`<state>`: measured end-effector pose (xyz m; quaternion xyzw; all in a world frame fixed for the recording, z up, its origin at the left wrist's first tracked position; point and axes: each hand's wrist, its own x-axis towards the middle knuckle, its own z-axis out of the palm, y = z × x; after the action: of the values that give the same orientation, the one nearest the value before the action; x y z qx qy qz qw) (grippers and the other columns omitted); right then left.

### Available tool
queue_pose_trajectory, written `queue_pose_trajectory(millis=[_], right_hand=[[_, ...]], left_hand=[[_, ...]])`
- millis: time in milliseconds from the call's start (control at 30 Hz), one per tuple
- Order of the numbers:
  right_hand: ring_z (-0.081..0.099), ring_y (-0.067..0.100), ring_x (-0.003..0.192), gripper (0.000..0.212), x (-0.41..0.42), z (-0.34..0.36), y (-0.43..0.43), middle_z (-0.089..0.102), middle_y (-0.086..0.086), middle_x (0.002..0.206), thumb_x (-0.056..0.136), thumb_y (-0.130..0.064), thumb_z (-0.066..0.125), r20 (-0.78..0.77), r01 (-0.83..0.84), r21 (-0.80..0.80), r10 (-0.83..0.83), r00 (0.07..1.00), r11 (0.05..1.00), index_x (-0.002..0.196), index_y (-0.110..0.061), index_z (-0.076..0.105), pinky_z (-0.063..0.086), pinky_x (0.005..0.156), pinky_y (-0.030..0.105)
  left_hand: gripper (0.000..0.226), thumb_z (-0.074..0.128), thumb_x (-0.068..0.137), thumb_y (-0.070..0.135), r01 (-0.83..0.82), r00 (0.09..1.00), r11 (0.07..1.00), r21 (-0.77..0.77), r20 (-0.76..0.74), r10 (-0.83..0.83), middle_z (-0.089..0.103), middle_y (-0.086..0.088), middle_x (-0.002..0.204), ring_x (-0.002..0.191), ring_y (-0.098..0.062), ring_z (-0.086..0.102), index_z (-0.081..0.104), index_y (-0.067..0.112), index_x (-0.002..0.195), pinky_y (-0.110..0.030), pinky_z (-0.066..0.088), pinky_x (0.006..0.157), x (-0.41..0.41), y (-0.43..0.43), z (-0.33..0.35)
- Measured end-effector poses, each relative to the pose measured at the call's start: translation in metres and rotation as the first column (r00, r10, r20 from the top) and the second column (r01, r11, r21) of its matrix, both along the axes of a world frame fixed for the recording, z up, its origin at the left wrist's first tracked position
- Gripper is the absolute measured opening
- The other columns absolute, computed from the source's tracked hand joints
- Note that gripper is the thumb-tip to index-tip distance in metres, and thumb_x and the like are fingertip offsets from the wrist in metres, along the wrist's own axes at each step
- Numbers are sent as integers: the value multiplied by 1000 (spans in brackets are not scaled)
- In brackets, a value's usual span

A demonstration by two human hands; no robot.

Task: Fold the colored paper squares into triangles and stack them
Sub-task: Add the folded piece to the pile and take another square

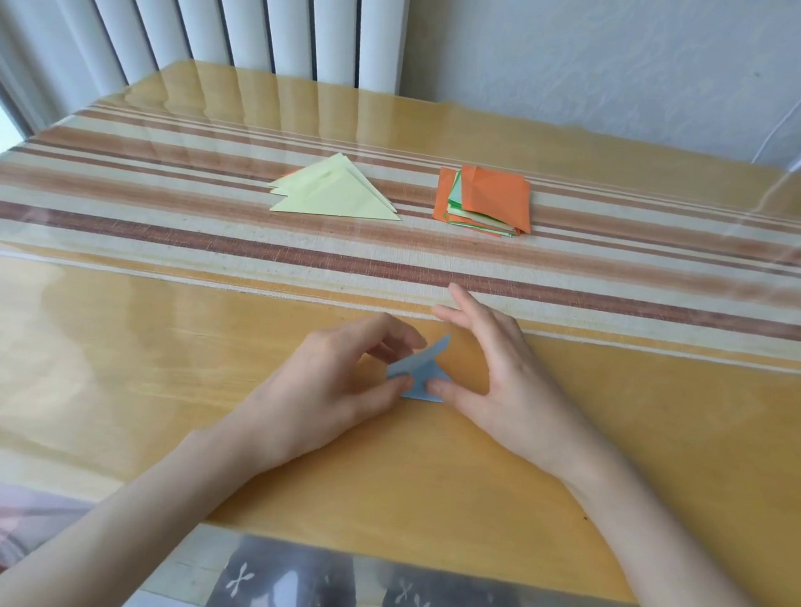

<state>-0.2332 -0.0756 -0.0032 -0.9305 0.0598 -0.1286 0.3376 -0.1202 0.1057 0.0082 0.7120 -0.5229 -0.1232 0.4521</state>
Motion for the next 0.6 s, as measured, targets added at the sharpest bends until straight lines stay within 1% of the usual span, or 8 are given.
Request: queue_pose_trajectory(millis=[67,133,200,300,367,433,500,600], right_hand=[[27,0,136,69,1,-2,-1,45,-20,132,84,-20,72,46,-33,-20,34,998,999,144,-26,38,20,112,16],[34,8,132,42,2,-3,-2,53,-16,126,85,-26,66,84,-83,-98,91,992,992,126,-22,61,25,109,18],[38,12,128,31,0,-4,-5,59,-9,123,84,-26,58,59,-125,-141,134,989,982,112,-19,69,27,107,18],[37,17,131,44,-7,-3,-11,58,-5,128,83,-17,39,0,-168,-188,171,985,968,115,-21,69,29,110,27],[37,21,132,53,-10,-1,-12,56,-1,133,81,-15,31,-7,-176,-305,183,983,936,120,-22,67,33,110,38],[37,24,131,59,-9,0,-8,55,4,135,81,-9,27,-16,-189,-470,206,978,862,125,-24,64,34,110,42],[35,24,131,65,-6,0,-4,54,4,136,79,-4,24,-22,-182,-583,209,978,792,128,-27,61,28,112,43],[31,24,133,71,-4,-2,-2,54,1,138,76,-3,21,-20,-133,-612,152,988,780,125,-34,62,17,114,47]], left_hand=[[19,63,86,20,37,996,999,38,80,-40,63,14,100,94,2,60,61,20,105,-8,41,83,1,2,-4],[23,59,86,30,51,989,996,74,137,-61,61,17,100,93,6,59,64,18,105,-9,42,81,1,5,-7],[27,56,86,38,46,985,994,100,160,-61,59,19,101,91,5,59,63,22,106,-14,45,78,2,8,-8],[26,55,89,43,61,966,989,138,241,-93,59,17,107,92,-6,62,58,29,110,-28,49,78,-1,14,-6],[28,52,93,39,89,904,980,179,399,-155,61,10,112,98,-11,62,62,21,113,-26,49,87,-2,18,-7],[30,48,97,30,101,822,970,220,531,-206,63,1,115,100,-16,62,66,11,113,-17,39,100,-5,20,-7],[30,46,95,22,99,796,966,237,564,-220,63,-2,114,100,-19,63,66,7,112,-15,31,104,-7,20,-7],[31,45,93,17,105,788,962,254,569,-236,65,-5,113,99,-23,64,66,5,113,-20,36,102,-8,21,-5]])
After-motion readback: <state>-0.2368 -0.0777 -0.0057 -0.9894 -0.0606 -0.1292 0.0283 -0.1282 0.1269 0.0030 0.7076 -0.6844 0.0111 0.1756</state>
